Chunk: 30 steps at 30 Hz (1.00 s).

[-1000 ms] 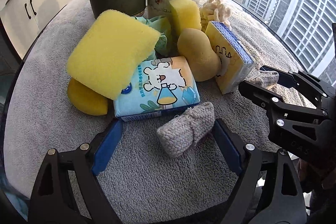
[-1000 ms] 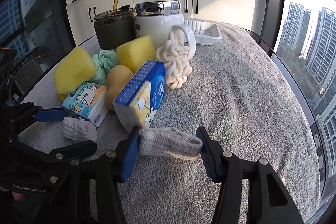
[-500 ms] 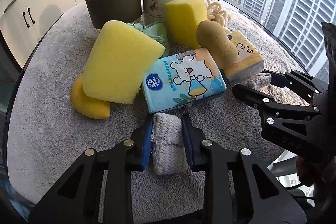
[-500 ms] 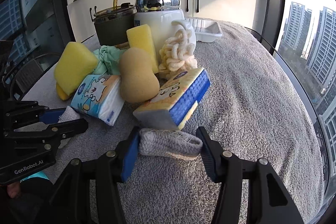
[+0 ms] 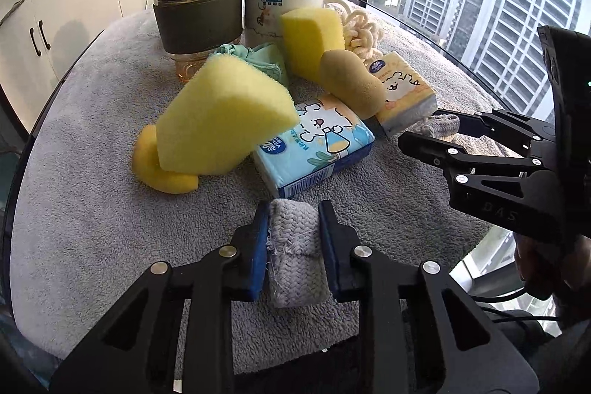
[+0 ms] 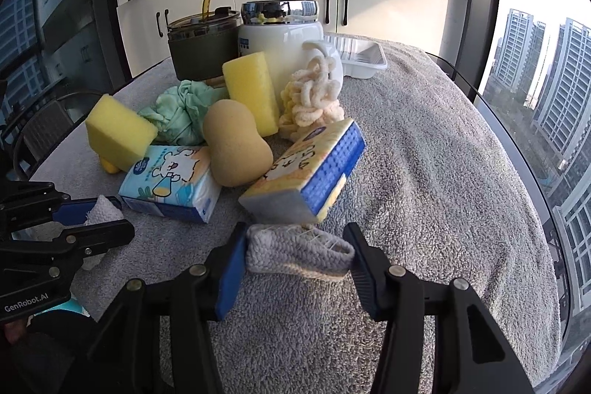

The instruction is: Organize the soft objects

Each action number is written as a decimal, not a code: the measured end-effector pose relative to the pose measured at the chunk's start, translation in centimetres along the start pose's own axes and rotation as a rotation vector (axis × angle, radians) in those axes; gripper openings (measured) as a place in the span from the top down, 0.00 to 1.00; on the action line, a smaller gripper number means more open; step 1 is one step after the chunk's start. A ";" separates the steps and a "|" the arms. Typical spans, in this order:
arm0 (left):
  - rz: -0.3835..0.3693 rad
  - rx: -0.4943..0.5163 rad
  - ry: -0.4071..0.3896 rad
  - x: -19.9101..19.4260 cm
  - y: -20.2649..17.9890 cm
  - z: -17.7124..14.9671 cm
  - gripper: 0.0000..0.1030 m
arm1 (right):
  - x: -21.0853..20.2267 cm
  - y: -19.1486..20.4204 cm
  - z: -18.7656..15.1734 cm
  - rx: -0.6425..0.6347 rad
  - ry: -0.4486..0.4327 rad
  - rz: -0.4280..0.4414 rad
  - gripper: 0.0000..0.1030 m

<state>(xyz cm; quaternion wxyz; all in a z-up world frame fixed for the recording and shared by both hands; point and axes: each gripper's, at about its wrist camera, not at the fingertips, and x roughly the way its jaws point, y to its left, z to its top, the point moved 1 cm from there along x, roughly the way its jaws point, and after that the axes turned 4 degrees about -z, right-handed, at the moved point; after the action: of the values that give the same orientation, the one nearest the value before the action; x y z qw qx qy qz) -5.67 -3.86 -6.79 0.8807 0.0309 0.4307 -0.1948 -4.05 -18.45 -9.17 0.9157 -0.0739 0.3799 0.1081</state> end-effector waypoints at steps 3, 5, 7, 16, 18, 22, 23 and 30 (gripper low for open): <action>-0.015 -0.003 -0.010 -0.6 0.5 -0.1 0.77 | -0.3 0.0 0.1 -0.002 0.011 -0.004 0.47; -0.019 -0.005 -0.022 -1.2 1.0 -0.2 0.77 | -0.6 0.1 0.2 -0.002 0.019 -0.005 0.48; -0.021 -0.018 -0.039 -1.8 1.7 -0.1 0.77 | -1.1 0.4 0.3 -0.007 0.023 -0.002 0.48; -0.020 -0.090 -0.092 -3.7 4.3 -0.4 0.77 | -2.6 1.7 0.9 -0.028 0.032 0.027 0.48; -0.019 -0.094 -0.103 -4.1 4.7 -0.1 0.77 | -2.9 1.9 1.1 -0.037 0.030 0.028 0.48; -0.010 -0.102 -0.129 -5.3 6.0 0.3 0.77 | -3.4 1.7 1.8 -0.039 0.027 0.029 0.48; -0.009 -0.106 -0.136 -5.6 6.5 0.5 0.77 | -3.5 1.5 2.0 -0.038 0.026 0.025 0.48; 0.039 -0.137 -0.167 -6.6 9.9 2.4 0.77 | -3.3 -0.3 3.7 -0.020 0.020 0.012 0.48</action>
<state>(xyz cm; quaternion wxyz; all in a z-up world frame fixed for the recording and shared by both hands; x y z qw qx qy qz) -3.87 6.86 -1.28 0.9171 -0.0373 0.3675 -0.1497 -3.73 -18.44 -4.23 0.9104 -0.0821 0.3884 0.1167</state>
